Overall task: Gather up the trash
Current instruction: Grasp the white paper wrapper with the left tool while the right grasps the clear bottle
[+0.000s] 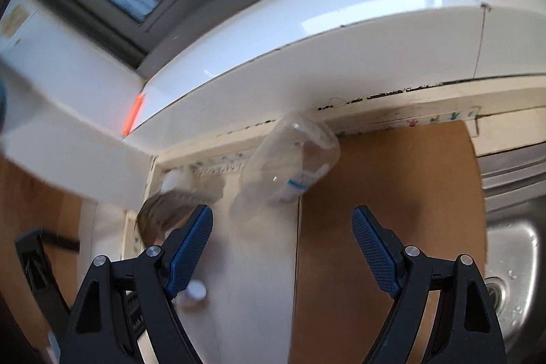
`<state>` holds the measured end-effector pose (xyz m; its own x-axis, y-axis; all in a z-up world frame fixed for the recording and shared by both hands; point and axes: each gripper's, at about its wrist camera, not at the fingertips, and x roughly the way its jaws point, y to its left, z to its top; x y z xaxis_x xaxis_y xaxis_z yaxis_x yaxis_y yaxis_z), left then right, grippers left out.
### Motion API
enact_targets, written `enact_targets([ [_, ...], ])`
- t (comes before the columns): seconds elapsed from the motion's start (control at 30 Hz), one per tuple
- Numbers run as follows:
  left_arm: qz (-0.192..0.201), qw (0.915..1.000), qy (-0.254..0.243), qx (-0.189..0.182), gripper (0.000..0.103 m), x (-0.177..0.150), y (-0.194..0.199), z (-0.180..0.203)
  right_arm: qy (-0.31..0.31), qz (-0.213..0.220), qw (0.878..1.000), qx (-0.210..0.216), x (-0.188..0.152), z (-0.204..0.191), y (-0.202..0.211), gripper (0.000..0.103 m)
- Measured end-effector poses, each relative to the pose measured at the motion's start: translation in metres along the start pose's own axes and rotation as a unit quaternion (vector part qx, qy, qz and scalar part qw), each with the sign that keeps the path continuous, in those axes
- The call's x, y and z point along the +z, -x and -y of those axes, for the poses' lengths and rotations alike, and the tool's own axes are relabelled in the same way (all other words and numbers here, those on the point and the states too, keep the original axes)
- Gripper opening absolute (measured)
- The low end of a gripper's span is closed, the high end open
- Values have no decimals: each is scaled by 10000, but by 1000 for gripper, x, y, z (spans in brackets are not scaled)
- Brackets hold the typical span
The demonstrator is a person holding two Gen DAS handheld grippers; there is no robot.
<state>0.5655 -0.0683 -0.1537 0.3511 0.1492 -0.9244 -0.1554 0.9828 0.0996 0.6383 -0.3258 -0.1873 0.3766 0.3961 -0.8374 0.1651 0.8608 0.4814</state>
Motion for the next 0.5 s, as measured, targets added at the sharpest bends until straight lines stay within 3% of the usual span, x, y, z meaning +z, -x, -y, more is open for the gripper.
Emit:
enact_targets([
  [0.17,64,9996,192,216,41,13,-16,3,-235,-25,9997,-24,14,10,-30,85],
  [0.33,199,9981,387,436,29,22,-19,-4,-376,-59,9992,-119,23,14,-57,85],
  [0.5,360,9963,426,660,26,27,-16,-7,-447,61,9988,-162,31,10,-75,85],
])
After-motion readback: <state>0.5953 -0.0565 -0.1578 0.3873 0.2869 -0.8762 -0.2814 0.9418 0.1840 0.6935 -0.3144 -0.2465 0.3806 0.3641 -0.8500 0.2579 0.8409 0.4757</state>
